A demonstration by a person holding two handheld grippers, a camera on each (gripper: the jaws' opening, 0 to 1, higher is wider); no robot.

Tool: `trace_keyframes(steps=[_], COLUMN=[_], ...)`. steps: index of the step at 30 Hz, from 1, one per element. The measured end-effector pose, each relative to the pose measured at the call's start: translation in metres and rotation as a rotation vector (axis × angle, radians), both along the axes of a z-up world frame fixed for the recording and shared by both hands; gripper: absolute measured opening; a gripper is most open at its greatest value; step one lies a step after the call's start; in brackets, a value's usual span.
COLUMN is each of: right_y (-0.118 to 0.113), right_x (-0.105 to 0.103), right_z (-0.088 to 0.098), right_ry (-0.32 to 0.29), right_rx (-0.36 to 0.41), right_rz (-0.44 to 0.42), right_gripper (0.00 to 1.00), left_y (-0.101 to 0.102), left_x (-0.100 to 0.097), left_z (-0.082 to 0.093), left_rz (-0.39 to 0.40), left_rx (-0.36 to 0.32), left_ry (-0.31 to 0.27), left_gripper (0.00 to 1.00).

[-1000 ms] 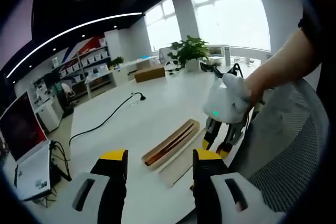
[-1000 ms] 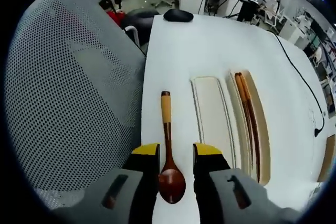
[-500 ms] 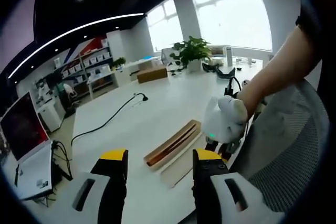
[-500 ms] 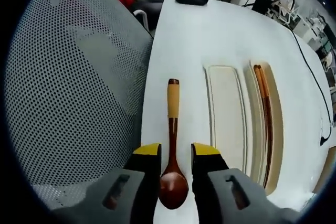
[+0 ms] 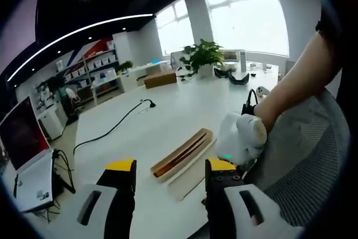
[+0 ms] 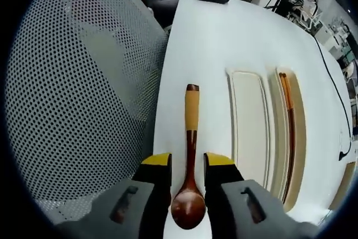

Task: Arrange the utensils inside the cutlery case until each visible utensil rests in its matching compartment.

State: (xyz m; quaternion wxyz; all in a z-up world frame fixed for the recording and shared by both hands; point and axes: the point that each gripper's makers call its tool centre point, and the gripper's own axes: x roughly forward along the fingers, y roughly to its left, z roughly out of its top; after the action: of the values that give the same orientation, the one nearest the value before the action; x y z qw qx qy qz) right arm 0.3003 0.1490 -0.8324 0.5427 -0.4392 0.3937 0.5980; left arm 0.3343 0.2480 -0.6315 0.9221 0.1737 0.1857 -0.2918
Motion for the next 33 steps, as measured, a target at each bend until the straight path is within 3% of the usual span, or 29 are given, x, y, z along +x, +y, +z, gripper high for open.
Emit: trace_keyframes(steps=[10, 19, 28, 33], right_y=[0.0029, 0.0044, 0.0050, 0.0040], right_x=[0.0029, 0.0078, 0.0086, 0.0099], right_z=[0.0002, -0.0009, -0.0008, -0.0003], right_ry=[0.001, -0.010, -0.029, -0.012], right_rx=[-0.010, -0.032, -0.040, -0.017], right_rz=[-0.034, -0.058, -0.011, -0.061], right_gripper=[0.17, 0.07, 0.01, 0.00], left_y=[-0.0010, 0.0001, 0.0020, 0.0012], left_x=[-0.0007, 0.0000, -0.0001, -0.0004], left_z=[-0.0013, -0.0006, -0.0016, -0.0023], left_rz=[-0.008, -0.004, 0.005, 0.000], left_rx=[0.012, 0.010, 0.013, 0.021], left_ry=[0.003, 0.001, 0.005, 0.006], left_gripper=[0.50, 0.50, 0.50, 0.50])
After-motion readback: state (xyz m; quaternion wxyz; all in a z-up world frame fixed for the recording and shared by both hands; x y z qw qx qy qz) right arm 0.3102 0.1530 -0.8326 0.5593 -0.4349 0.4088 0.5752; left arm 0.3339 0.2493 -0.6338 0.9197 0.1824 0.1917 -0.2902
